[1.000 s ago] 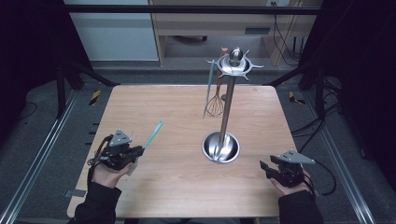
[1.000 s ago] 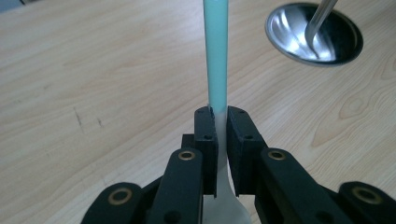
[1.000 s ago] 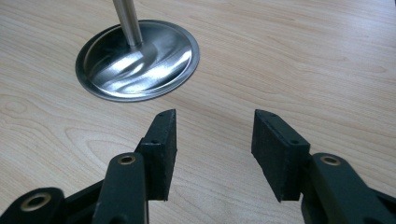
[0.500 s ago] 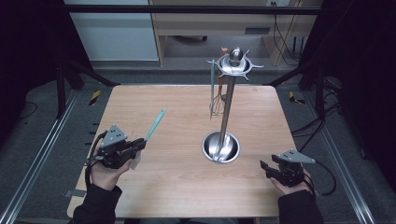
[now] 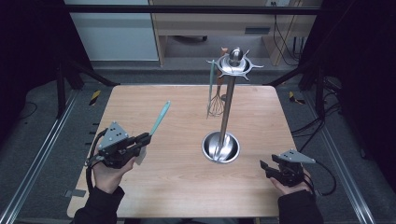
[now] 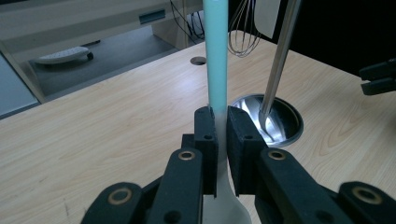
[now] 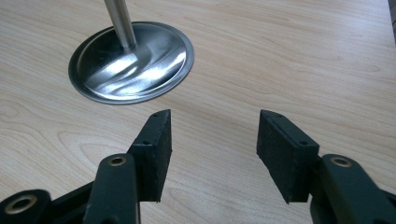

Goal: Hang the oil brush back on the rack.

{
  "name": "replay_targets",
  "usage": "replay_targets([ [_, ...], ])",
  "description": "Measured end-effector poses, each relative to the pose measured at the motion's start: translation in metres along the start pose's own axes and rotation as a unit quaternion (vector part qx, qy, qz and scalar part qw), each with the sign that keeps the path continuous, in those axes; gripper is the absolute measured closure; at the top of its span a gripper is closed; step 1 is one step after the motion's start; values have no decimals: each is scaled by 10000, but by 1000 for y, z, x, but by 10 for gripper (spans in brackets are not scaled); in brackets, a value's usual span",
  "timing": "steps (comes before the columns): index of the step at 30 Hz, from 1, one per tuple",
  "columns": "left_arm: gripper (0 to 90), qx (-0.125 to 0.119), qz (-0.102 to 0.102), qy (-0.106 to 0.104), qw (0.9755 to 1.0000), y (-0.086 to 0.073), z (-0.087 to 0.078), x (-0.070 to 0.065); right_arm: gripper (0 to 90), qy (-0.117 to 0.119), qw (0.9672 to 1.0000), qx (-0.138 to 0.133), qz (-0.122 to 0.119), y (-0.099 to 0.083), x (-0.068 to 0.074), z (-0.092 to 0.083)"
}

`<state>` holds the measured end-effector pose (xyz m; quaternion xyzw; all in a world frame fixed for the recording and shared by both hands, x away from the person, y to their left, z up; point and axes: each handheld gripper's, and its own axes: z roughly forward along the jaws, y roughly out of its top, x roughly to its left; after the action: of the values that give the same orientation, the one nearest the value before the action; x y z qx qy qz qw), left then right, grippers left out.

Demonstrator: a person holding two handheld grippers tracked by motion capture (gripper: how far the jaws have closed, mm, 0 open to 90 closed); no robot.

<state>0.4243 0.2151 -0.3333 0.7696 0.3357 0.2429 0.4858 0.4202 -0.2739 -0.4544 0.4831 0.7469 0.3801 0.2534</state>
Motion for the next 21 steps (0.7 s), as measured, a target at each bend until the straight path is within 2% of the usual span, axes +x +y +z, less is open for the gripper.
replay_targets([
  [13,831,-493,50,-178,9986,29,4,-14,451,-27,10000,-3,60,1,0,0],
  [16,831,-562,83,-252,9981,36,5,-18,451,-33,10000,-13,51,0,-1,0],
  [19,831,-610,33,-307,9977,41,6,-23,451,-31,10000,-21,55,0,-1,-1],
  [21,830,-662,52,-293,9974,44,7,-26,451,-17,10000,-16,84,0,-2,-1],
])
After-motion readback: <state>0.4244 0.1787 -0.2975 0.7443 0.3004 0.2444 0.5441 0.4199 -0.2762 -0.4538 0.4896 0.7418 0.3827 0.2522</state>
